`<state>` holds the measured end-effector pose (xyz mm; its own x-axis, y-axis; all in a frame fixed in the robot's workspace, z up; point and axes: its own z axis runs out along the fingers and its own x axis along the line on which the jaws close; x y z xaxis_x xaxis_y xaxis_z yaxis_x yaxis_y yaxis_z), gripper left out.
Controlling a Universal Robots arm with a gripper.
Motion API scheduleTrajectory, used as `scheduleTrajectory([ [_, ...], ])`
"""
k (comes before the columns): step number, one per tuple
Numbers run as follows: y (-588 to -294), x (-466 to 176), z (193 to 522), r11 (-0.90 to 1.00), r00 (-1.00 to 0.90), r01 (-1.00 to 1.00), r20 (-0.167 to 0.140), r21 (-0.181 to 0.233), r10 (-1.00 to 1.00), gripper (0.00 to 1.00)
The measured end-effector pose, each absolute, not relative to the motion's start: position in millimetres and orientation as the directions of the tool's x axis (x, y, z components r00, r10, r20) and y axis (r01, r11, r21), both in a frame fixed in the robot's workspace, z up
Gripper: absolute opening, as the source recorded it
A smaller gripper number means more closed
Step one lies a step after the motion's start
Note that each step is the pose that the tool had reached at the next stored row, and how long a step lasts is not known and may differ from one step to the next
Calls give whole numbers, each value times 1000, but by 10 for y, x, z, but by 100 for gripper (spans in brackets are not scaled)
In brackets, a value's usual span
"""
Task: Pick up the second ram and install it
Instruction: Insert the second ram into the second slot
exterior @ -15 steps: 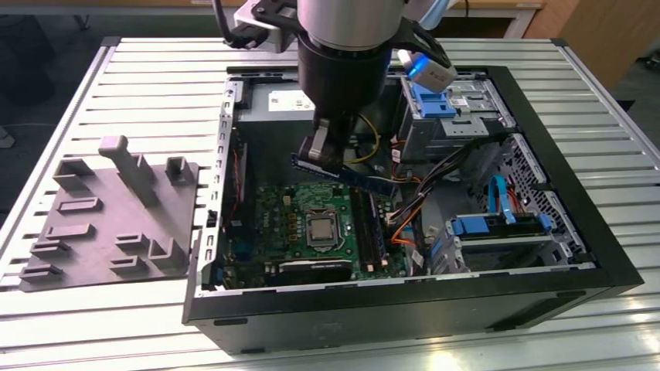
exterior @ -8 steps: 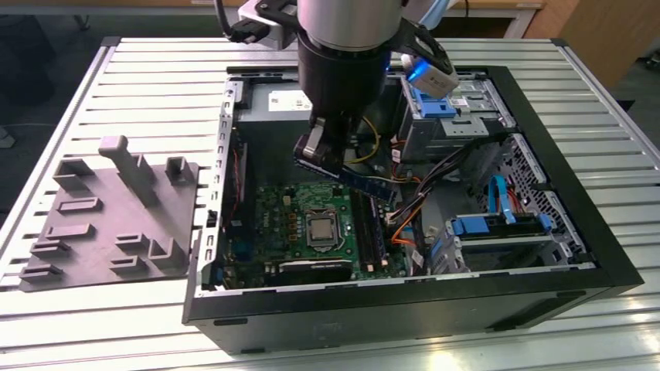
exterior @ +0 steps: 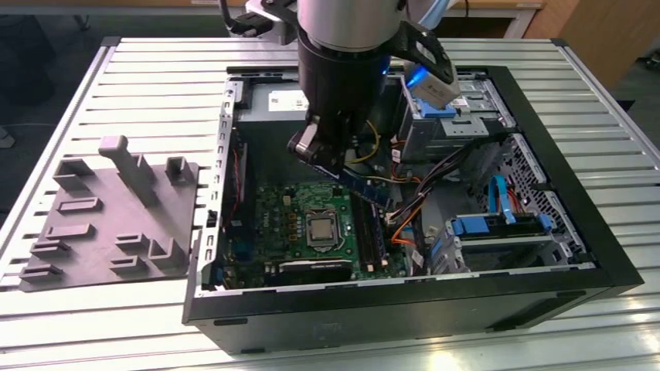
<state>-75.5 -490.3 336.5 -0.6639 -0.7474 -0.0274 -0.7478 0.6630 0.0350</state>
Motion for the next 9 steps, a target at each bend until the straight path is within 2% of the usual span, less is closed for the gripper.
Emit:
scheduleTrajectory([
  [9, -4903, -755, 3360, 774, -775, -632, -27, 35, -631, 11],
])
